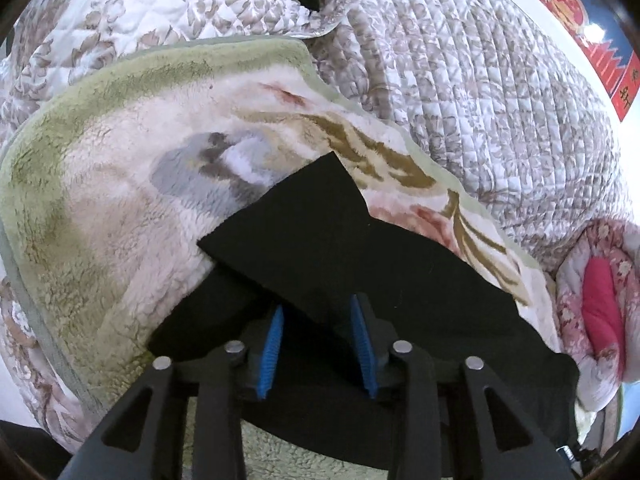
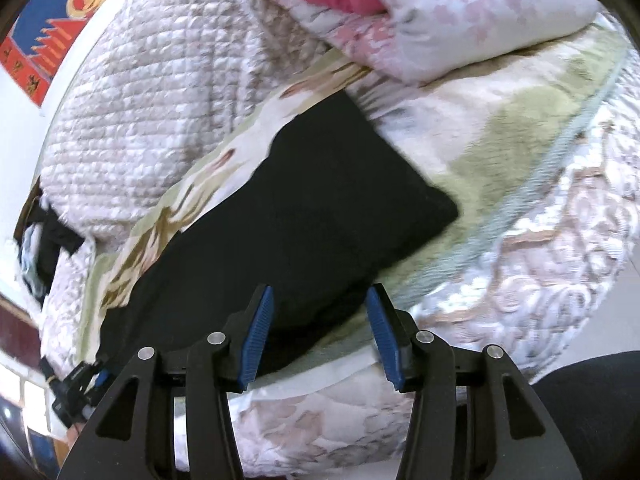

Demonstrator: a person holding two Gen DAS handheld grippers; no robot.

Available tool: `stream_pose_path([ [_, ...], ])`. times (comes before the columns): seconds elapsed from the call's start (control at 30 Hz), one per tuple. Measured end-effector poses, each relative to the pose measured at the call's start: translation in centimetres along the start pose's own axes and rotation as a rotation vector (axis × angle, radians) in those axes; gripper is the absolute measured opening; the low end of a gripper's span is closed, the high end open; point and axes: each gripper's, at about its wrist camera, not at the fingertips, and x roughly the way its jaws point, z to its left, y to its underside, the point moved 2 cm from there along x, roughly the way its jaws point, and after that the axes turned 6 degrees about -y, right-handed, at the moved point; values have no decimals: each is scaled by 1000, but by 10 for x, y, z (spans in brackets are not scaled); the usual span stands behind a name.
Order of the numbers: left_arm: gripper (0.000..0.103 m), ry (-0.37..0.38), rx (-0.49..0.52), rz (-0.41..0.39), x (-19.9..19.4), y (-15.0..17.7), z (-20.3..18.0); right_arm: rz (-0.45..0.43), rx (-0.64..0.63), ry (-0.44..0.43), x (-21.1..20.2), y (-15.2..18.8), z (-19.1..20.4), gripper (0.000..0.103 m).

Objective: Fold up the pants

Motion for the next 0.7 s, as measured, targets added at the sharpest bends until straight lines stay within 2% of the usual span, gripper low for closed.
stream_pose_path([
  [0.07, 44, 1, 11, -5, 0, 1, -3, -18, 10, 15, -3, -3, -6, 49],
  [0.27, 44, -29, 52, -24, 4, -3, -11, -93, 3, 17, -11, -19, -9, 49],
  [0.33, 42, -48, 81, -32, 8, -4, -15, -95, -6, 6, -8, -22, -7, 49],
  [0.37, 39, -59, 94, -35, 10, -4, -16, -93, -5, 14, -6, -24, -8, 49],
  [0.43, 18, -86, 120, -30, 15, -5, -19, -99, -3, 13, -3, -27, -10, 49],
  [0.47, 14, -102, 129, -26, 17, -6, -19, -104, -6, 16, -3, -29, -11, 46],
  [0.5, 9, -116, 136, -21, 20, -6, -20, -101, -16, 29, -1, -31, -10, 35],
  [0.57, 5, -122, 143, -16, 21, -7, -20, -84, -25, 44, 6, -36, -10, 14],
  [0.63, 4, -118, 148, -23, 16, -9, -22, -73, -21, 23, 8, -43, -11, 10],
  [0.7, 4, -89, 138, -67, -3, -15, -24, -111, -38, -26, -6, -52, -4, 9],
])
